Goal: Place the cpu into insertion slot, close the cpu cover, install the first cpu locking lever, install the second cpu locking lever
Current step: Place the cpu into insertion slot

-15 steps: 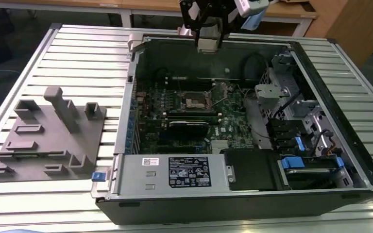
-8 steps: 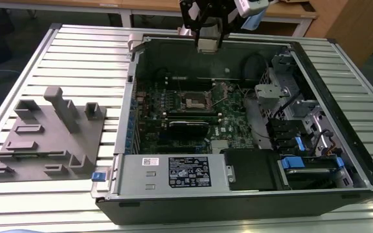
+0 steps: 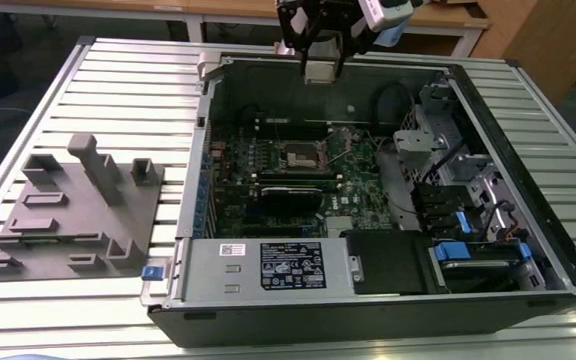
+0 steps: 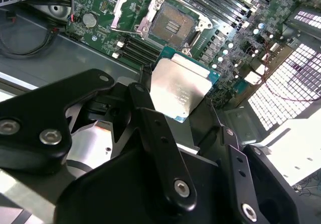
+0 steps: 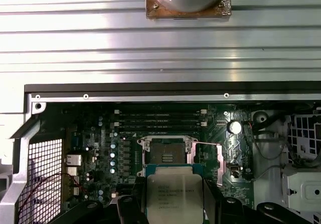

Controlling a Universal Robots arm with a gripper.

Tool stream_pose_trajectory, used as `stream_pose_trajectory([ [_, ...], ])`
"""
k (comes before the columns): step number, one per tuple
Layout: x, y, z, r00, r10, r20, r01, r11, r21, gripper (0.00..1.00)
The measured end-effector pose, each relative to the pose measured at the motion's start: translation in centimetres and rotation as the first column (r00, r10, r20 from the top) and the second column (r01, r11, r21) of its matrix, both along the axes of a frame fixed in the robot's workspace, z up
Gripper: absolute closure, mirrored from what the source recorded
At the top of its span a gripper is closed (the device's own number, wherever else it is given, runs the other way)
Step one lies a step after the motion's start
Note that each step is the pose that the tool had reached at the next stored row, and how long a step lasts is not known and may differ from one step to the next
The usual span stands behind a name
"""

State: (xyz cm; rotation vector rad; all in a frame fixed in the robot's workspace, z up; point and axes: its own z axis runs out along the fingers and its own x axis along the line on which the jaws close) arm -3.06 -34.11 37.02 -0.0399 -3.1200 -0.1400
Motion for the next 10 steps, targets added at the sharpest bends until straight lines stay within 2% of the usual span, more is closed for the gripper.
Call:
stream_pose_trajectory([
  [10, 0.0, 0.0, -0.17, 1.0, 0.0, -0.0001, 0.0, 1.0, -0.0001, 0.46],
])
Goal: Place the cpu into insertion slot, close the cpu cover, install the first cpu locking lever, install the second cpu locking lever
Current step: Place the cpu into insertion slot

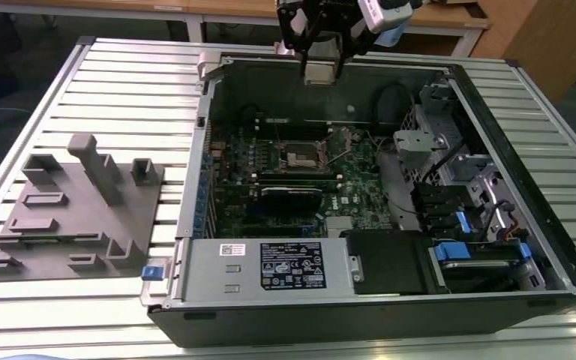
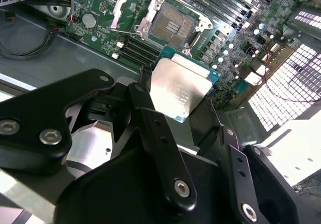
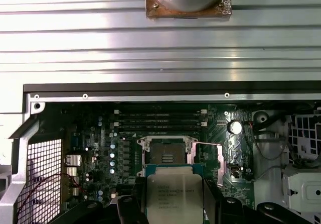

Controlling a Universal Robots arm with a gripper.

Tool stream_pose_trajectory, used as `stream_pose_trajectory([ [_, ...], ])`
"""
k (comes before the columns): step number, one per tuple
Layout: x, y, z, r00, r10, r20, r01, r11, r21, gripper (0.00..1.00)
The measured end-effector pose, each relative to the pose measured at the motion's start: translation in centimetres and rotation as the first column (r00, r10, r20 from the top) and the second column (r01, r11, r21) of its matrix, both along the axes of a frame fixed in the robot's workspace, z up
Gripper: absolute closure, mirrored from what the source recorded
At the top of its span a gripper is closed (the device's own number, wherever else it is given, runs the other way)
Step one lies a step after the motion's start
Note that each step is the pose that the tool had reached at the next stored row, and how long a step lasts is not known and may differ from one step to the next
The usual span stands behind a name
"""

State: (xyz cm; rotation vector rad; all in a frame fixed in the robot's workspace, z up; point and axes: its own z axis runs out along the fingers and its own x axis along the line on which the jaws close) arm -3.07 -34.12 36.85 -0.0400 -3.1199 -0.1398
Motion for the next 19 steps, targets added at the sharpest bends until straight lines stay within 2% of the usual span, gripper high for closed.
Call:
stream_pose_trajectory([
  [2, 0.0, 0.0, -0.22, 1.0, 0.0, 0.0001, 0.0, 1.0, 0.0002, 0.46],
  [19, -0.01, 0.0, -0.42, 0.9999, 0.011, 0.0007, -0.011, 0.9999, 0.0002, 0.46],
])
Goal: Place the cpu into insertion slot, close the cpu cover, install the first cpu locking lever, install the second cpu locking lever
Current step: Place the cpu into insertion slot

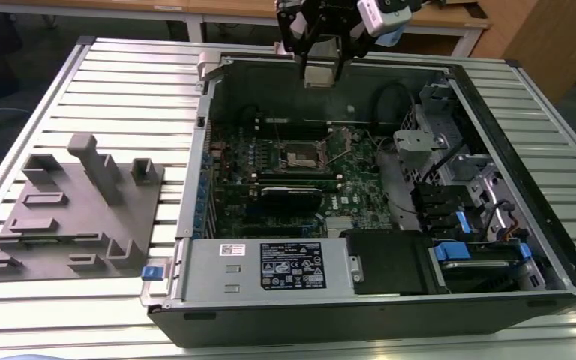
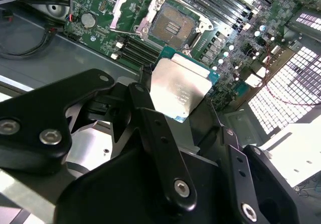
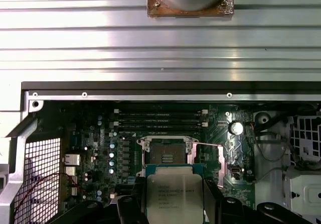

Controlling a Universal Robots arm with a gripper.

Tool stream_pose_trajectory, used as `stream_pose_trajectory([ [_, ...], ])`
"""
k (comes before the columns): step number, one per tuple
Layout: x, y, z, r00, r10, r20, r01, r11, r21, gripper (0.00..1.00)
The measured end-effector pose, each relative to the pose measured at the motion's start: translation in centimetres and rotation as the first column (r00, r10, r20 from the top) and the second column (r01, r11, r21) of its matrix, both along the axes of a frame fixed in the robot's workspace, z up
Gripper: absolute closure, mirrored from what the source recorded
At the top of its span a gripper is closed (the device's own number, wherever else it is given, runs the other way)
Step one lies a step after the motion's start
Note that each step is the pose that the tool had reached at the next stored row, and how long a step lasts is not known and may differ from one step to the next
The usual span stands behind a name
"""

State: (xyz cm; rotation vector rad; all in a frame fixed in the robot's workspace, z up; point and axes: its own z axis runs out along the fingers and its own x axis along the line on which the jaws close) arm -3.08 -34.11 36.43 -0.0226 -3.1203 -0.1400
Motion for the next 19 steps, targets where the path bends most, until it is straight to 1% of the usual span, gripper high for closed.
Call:
stream_pose_trajectory([
  [8, 0.0, 0.0, -0.57, 1.0, 0.0, 0.0027, 0.0, 1.0, -0.0001, 0.46],
  [19, 0.0, -0.01, -0.74, 1.0, 0.0, 0.0027, 0.0, 1.0, -0.0002, 0.46],
])
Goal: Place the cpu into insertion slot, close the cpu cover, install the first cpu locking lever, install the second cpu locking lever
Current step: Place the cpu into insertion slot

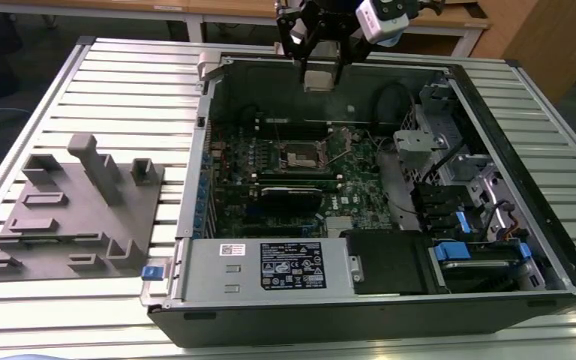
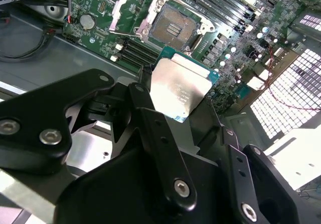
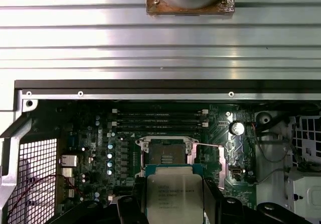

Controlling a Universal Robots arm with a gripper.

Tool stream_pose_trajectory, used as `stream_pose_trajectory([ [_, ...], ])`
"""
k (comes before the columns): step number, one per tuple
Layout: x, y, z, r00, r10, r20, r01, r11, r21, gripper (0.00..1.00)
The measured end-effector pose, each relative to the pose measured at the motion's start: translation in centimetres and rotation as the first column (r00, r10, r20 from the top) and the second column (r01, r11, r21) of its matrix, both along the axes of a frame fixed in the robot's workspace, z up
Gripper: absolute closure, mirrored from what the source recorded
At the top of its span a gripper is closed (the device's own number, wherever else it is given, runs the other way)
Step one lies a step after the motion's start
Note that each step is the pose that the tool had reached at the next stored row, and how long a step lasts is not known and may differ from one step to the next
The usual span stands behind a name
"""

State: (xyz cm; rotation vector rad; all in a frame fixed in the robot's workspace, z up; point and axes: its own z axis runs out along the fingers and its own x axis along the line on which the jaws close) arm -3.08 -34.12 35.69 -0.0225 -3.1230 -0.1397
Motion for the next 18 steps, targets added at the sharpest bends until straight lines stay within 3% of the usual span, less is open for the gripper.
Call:
stream_pose_trajectory([
  [10, 0.0, 0.0, -0.13, 1.0, 0.0, 0.0002, 0.0, 1.0, 0.0005, 0.46],
  [18, 0.0, 0.0, -0.97, 1.0, 0.0, 0.0017, 0.0, 1.0, 0.0001, 0.46],
])
